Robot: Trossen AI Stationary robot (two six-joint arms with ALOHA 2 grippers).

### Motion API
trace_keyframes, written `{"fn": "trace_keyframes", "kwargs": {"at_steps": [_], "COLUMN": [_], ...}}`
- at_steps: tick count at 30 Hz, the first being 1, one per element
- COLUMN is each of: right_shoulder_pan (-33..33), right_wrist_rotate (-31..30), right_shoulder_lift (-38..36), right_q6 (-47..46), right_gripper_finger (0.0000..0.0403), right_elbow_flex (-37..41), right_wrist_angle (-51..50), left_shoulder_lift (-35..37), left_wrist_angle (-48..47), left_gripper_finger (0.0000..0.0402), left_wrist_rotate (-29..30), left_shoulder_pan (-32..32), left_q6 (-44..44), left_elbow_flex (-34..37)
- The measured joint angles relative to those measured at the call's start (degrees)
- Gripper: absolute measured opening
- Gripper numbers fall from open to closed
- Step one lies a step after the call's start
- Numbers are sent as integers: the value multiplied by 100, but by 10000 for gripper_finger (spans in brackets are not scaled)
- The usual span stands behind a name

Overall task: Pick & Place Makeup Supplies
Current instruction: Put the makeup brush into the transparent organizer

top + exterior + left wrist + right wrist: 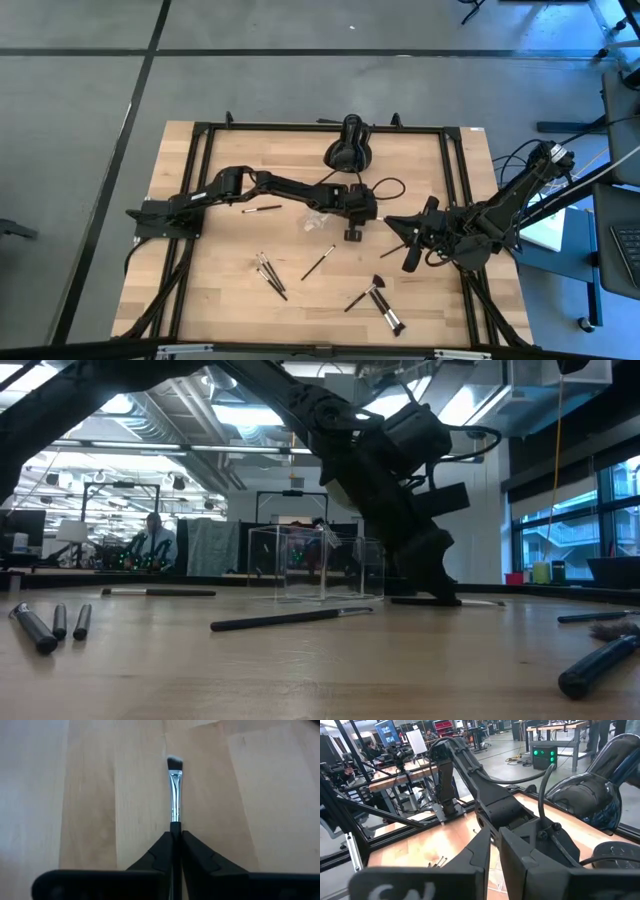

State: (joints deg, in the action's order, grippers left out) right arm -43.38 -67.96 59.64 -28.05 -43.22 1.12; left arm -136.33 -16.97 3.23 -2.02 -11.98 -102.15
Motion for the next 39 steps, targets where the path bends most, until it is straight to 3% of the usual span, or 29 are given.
{"fn": "trace_keyframes", "kwargs": {"at_steps": [5,12,14,19,25,32,36,39], "right_shoulder_pan": [0,0,4,33,35,174,381,543], "right_wrist_rotate": [-229,-328,-289,-10,17,-297,-315,-311], "right_shoulder_lift": [-39,-249,-267,-353,-646,-562,-227,50], "right_q6": [-587,-3155,-3738,-4420,-4606,-4128,-3912,-3753], "right_gripper_finger": [40,40,40,43,91,158,169,170], "right_elbow_flex": [0,5,83,543,1403,2908,3654,3858], "right_wrist_angle": [-794,-3356,-3799,-3741,-2595,893,2790,3578], "left_shoulder_lift": [51,351,473,821,1189,1315,1311,1300], "left_wrist_angle": [-15,-178,-262,-519,-980,-1260,-1084,-1021], "left_gripper_finger": [25,25,25,27,27,30,30,31], "left_wrist_rotate": [-42,54,283,1211,2356,3492,3868,4113], "left_shoulder_pan": [92,282,336,504,642,811,963,1078], "left_q6": [179,465,570,747,1073,1498,1673,1731], "left_elbow_flex": [13,-116,-144,-142,-144,-150,-90,-37]}}
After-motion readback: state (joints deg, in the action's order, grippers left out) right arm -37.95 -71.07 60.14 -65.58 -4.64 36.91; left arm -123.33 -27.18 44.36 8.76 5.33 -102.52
